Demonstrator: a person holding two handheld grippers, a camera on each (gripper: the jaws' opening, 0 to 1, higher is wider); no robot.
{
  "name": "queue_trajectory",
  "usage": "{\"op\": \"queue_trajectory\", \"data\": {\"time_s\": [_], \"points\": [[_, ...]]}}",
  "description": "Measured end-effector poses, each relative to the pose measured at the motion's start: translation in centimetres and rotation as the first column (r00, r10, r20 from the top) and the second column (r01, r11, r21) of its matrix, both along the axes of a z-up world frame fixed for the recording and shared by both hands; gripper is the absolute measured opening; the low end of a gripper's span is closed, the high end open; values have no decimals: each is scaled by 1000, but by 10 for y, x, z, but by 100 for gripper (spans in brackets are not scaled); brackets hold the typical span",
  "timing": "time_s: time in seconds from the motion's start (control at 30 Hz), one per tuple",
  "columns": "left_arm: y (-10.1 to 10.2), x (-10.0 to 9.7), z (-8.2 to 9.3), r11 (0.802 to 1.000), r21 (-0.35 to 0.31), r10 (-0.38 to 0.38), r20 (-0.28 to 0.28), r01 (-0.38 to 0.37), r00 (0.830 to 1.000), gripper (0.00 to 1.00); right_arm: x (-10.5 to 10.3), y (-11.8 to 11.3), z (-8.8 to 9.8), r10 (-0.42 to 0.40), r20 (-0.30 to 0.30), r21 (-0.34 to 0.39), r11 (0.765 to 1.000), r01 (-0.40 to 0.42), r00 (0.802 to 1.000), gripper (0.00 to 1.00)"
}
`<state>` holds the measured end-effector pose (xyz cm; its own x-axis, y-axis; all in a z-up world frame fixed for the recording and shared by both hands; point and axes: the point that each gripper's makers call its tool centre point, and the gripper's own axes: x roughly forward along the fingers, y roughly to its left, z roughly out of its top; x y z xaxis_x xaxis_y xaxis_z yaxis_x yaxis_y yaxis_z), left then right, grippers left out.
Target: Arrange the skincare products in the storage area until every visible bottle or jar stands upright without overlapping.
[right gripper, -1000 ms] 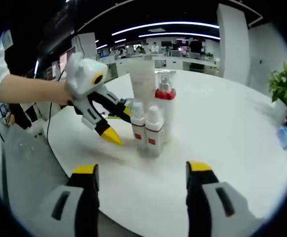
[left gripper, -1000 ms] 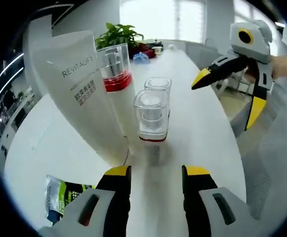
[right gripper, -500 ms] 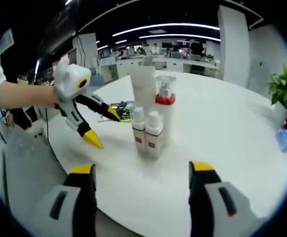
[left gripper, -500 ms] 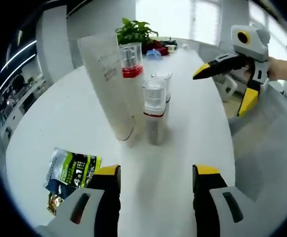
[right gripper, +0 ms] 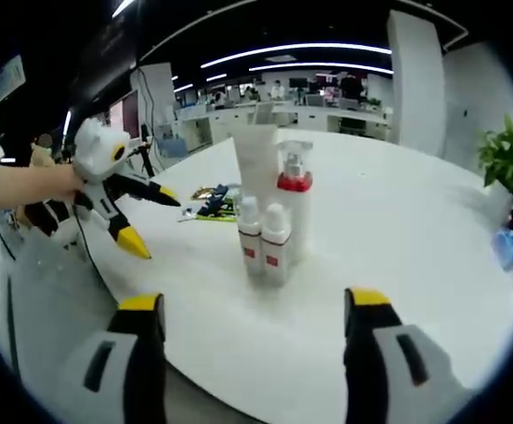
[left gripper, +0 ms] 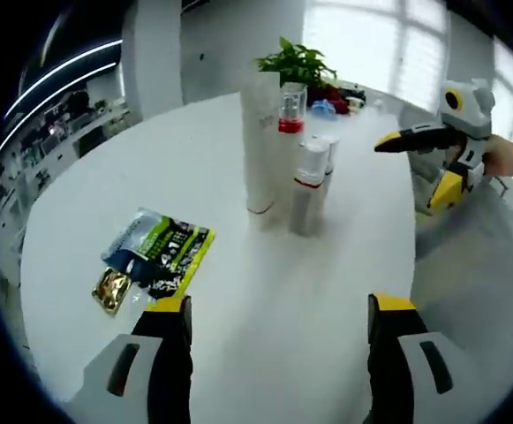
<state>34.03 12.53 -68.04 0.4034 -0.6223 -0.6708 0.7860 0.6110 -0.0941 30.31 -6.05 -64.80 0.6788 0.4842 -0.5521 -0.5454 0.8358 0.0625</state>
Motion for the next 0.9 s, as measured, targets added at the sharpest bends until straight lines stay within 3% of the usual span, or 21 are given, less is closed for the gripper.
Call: {"op": "queue_trajectory", "data": {"time_s": [0.5, 0.9], "points": [[48, -20, 9, 982, -21, 188, -14, -189, 982, 92, 1, 6, 8, 30, 13, 18, 999, -30, 999, 90], [67, -33, 17, 955, -71, 288, -31, -289, 957, 96, -4, 4, 15, 13, 27, 58, 998, -15, 1000, 95]]}}
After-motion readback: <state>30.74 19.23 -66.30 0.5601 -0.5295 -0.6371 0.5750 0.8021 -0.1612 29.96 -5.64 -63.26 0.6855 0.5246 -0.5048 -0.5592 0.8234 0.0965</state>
